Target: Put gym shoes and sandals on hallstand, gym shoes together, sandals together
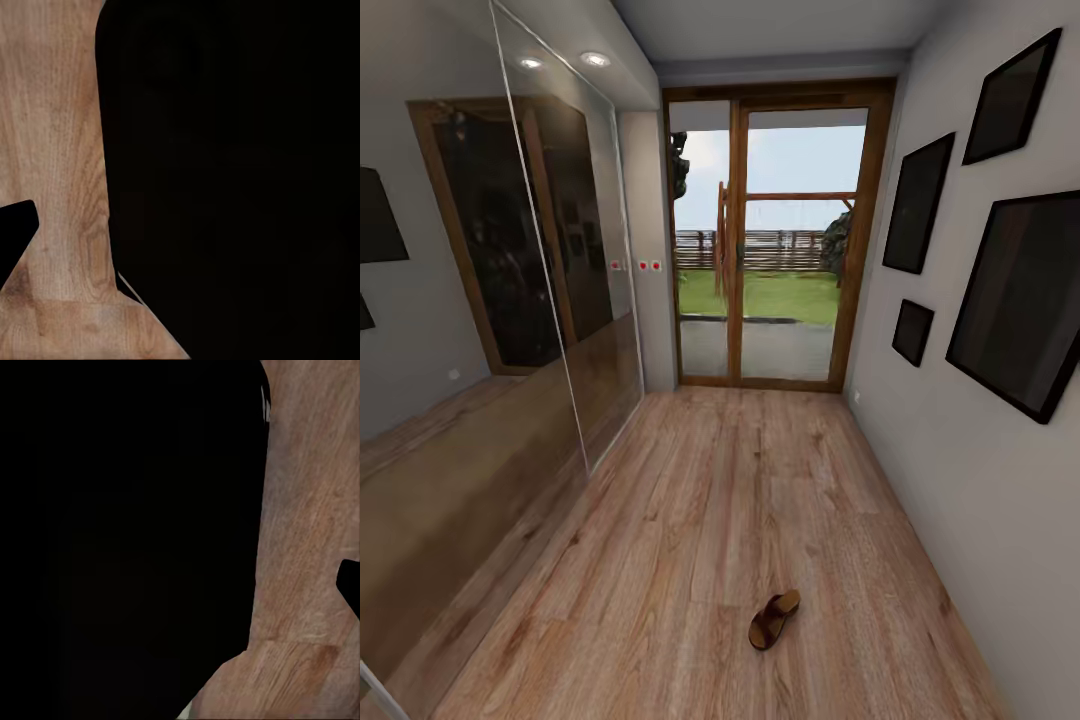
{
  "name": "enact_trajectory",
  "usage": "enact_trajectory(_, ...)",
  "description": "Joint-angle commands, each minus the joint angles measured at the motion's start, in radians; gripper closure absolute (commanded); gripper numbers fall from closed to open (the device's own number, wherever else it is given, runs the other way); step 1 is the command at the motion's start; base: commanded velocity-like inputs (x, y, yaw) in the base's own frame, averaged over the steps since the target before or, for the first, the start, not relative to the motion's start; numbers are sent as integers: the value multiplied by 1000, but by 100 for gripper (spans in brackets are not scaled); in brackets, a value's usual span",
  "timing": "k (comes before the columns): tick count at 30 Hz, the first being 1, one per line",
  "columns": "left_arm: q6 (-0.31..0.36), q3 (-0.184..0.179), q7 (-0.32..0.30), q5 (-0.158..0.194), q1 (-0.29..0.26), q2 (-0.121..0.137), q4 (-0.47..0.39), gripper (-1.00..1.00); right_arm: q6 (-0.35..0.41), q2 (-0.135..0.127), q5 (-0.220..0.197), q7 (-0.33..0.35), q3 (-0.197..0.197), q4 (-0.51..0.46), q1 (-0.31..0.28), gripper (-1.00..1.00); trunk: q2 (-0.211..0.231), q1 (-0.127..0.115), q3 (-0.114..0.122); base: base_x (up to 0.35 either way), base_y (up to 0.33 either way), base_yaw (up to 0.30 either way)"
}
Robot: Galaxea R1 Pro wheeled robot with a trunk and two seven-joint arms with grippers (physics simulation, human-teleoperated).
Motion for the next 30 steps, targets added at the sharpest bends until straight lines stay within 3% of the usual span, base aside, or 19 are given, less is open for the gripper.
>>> enact_trajectory(1,-6,2,-2,3,0,-2,6,-100,-2,6,3,-3,0,-6,-6,-100,0,0,0,0,0,0)
enact_trajectory(5,-7,2,-2,3,0,-2,5,-100,-2,26,3,-3,1,-23,-12,-100,0,0,0,0,0,0)
enact_trajectory(16,-10,2,-2,2,0,-2,-2,-100,-14,31,4,-3,1,-51,-14,-100,0,0,0,0,0,0)
enact_trajectory(25,-40,-1,-2,0,-1,2,-23,-100,-54,22,6,-4,3,-80,-14,-100,0,0,0,0,0,0)
enact_trajectory(30,-68,-2,0,-2,-1,12,-47,-100,-82,1,7,-5,3,-109,-15,-100,0,0,0,0,0,0)
